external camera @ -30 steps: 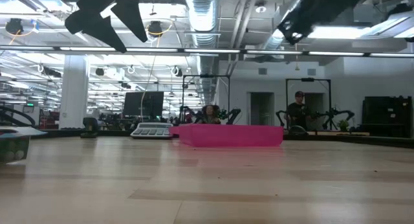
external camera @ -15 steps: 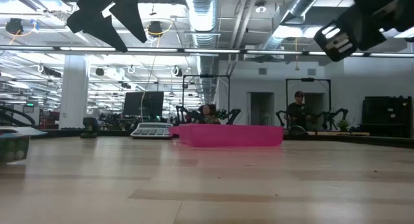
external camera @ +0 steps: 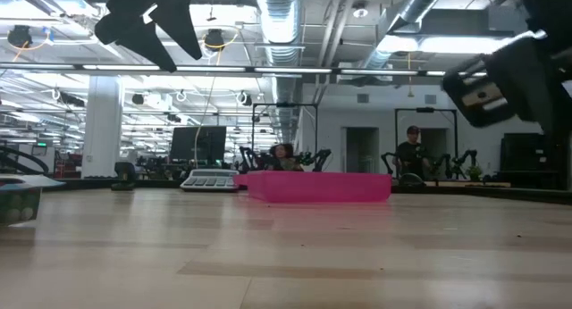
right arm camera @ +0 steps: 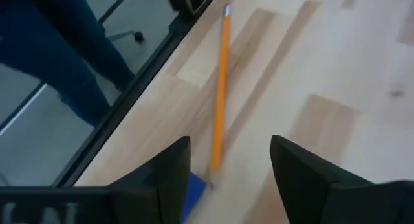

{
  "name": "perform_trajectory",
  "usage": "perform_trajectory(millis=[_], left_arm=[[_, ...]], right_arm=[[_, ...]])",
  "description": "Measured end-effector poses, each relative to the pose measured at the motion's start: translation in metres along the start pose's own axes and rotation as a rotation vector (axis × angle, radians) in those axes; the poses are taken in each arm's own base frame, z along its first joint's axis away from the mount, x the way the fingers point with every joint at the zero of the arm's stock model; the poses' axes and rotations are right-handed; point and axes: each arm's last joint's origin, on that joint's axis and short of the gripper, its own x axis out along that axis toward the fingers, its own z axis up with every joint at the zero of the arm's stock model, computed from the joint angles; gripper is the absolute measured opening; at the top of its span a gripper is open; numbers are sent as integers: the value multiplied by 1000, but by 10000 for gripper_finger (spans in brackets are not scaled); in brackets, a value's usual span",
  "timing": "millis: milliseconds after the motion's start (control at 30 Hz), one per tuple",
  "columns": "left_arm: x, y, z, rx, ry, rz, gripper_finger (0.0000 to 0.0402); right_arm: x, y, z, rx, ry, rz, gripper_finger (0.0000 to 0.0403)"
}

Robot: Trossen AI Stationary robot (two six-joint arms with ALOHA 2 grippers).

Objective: Pack school essentials
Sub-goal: Put the orange pencil into the red supply box

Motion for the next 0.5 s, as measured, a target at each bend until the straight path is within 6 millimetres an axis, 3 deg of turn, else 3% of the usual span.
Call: perform_trajectory(millis=[267, 500], left_arm=[[0, 1, -1, 20, 14, 2, 297], [0, 1, -2, 27, 29, 3, 297]], right_arm=[[45, 16, -5, -79, 51, -13, 223], [71, 11, -16, -77, 78, -148, 218]])
